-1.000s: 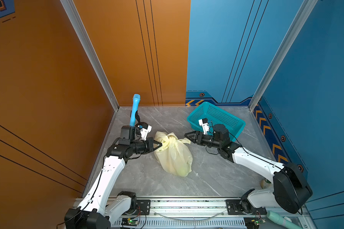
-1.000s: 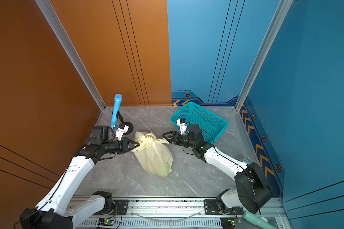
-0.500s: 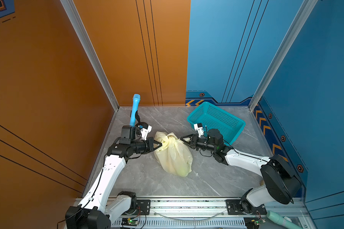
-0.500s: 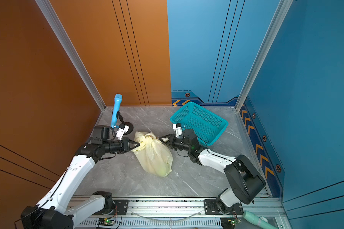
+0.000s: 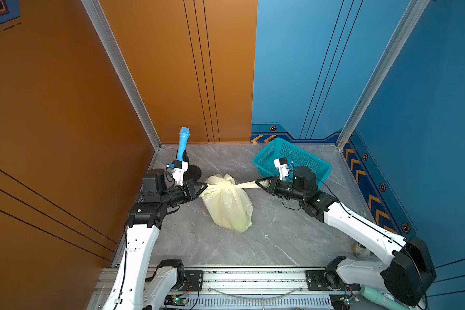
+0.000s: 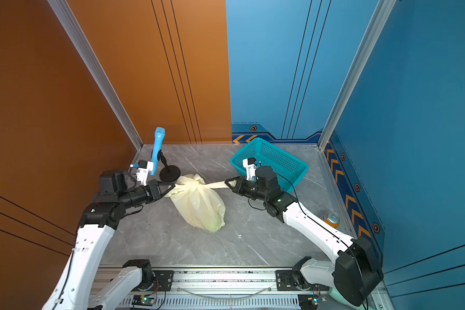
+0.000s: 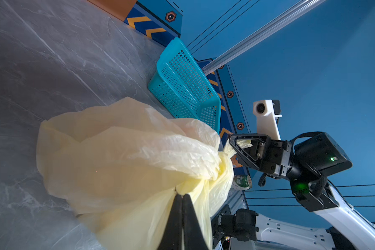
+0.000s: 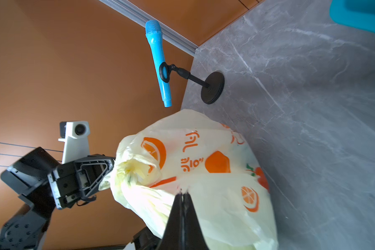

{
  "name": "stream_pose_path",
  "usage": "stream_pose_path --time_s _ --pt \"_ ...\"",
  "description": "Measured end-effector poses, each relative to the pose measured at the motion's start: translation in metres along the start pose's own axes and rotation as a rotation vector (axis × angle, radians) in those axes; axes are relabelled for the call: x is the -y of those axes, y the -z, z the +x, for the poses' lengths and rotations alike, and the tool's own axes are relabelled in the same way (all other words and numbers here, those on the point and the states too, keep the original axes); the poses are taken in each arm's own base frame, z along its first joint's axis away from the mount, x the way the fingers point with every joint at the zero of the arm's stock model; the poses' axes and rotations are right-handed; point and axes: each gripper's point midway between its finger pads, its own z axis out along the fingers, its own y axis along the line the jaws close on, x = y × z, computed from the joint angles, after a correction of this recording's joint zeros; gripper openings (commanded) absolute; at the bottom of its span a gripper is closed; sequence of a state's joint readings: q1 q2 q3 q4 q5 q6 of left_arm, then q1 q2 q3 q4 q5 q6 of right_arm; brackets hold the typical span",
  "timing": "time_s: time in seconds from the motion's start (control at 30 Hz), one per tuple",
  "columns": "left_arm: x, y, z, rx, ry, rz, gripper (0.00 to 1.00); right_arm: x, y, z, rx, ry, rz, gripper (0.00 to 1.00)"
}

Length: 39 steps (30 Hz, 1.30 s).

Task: Place the pears into plastic bags & tie knots
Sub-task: Tie the plastic bag at the center of the board.

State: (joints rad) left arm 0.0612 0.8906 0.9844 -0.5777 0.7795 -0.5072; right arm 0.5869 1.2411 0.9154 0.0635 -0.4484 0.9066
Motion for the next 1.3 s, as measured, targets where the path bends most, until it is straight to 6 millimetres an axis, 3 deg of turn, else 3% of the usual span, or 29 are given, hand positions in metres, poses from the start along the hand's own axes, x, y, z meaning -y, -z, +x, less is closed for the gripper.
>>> stream_pose_path --time_s 0.07,0.2,0.3,0.5,0.67,0.77,0.8,0.83,0.87,0.9,1.07,1.1,1.17,1.27,1.3 --pt "-0.007 0.005 -0.005 0.026 0.03 -0.018 0.0 0.008 0.007 0.0 0.0 0.038 0.054 0.0" --pt "-0.035 0.009 -0.01 0.075 0.119 -0.058 0.0 0.048 0.023 -0.006 0.017 0.073 0.227 0.0" --pt "-0.054 0.002 0.002 0.048 0.176 -0.079 0.0 0.069 0.032 -0.001 0.004 0.106 0.319 0.0" --pt "-0.1 -0.01 0.032 -0.021 0.287 -0.167 0.0 0.133 0.065 0.01 0.021 0.065 0.484 0.0" --pt "-0.131 -0.022 0.064 -0.103 0.405 -0.204 0.0 0.163 0.076 0.023 -0.006 -0.008 0.518 0.0" --pt "-0.135 -0.024 0.066 -0.109 0.411 -0.207 0.0 0.167 0.075 0.027 -0.024 -0.022 0.513 0.0" --pt "-0.134 -0.025 0.062 -0.099 0.399 -0.202 0.0 0.167 0.074 0.027 -0.029 -0.024 0.51 0.05" --pt "-0.133 -0.025 0.06 -0.093 0.391 -0.198 0.0 0.167 0.074 0.027 -0.031 -0.027 0.505 0.25" --pt "-0.133 -0.025 0.058 -0.086 0.385 -0.197 0.1 0.166 0.074 0.026 -0.032 -0.029 0.501 0.41" --pt "-0.137 -0.024 0.054 -0.068 0.375 -0.222 0.26 0.169 0.077 0.021 -0.021 -0.028 0.518 0.5" --pt "-0.162 -0.002 0.017 0.096 0.296 -0.4 0.83 0.196 0.116 -0.016 0.095 -0.003 0.732 0.65" --pt "-0.163 0.003 0.012 0.119 0.276 -0.427 0.99 0.197 0.122 -0.021 0.106 0.012 0.759 0.67" --pt "-0.166 0.011 0.005 0.162 0.247 -0.478 0.98 0.198 0.136 -0.027 0.132 0.042 0.817 0.75" --pt "-0.176 0.02 0.0 0.196 0.219 -0.56 0.98 0.207 0.162 -0.031 0.166 0.063 0.916 1.0" --pt "-0.181 0.023 0.0 0.2 0.213 -0.594 0.98 0.212 0.17 -0.033 0.179 0.069 0.951 1.0"
